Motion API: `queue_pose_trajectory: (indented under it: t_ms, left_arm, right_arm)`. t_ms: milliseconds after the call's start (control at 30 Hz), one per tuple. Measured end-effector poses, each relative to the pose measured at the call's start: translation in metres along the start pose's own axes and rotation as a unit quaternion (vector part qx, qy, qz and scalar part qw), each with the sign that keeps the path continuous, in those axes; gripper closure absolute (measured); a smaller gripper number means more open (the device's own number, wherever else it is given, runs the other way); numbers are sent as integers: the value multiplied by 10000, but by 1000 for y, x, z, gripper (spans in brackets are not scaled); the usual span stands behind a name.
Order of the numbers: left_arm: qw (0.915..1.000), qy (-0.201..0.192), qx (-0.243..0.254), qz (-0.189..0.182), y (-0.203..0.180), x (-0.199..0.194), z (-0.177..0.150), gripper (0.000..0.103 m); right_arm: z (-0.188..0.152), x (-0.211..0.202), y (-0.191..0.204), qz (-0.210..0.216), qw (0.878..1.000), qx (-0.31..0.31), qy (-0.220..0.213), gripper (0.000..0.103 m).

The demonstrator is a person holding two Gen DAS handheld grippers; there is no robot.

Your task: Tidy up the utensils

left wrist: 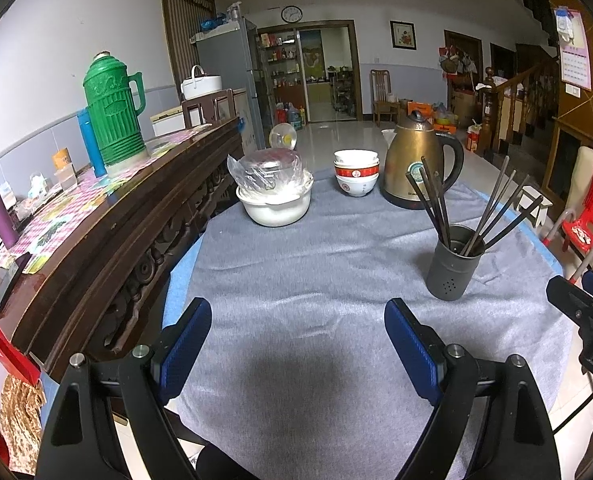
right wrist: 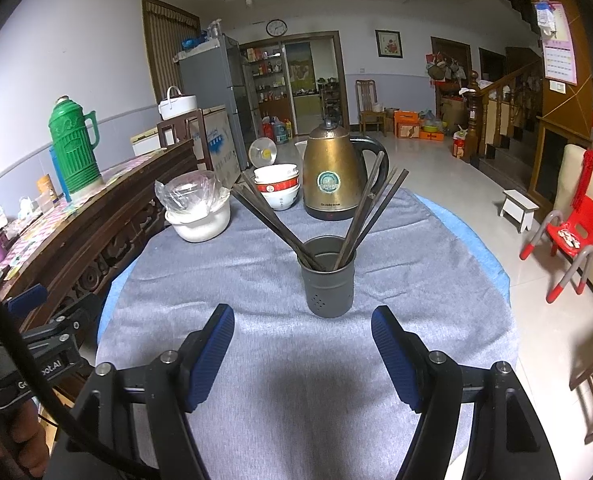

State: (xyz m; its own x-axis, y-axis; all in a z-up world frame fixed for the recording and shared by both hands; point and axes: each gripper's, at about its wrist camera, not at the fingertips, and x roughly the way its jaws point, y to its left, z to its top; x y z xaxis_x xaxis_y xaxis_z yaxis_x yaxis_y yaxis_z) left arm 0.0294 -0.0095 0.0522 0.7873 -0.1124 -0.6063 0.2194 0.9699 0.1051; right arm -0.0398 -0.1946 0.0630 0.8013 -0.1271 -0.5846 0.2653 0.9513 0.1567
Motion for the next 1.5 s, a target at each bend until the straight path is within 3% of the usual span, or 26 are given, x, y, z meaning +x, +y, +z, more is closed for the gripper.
queue_pose_trajectory:
  t_ms: [1500]
  left_arm:
    - [9998, 5, 29, 207, -8, 7, 25, 15]
  right_arm:
    - [19, 21, -10, 99, 9999, 20, -43, 29]
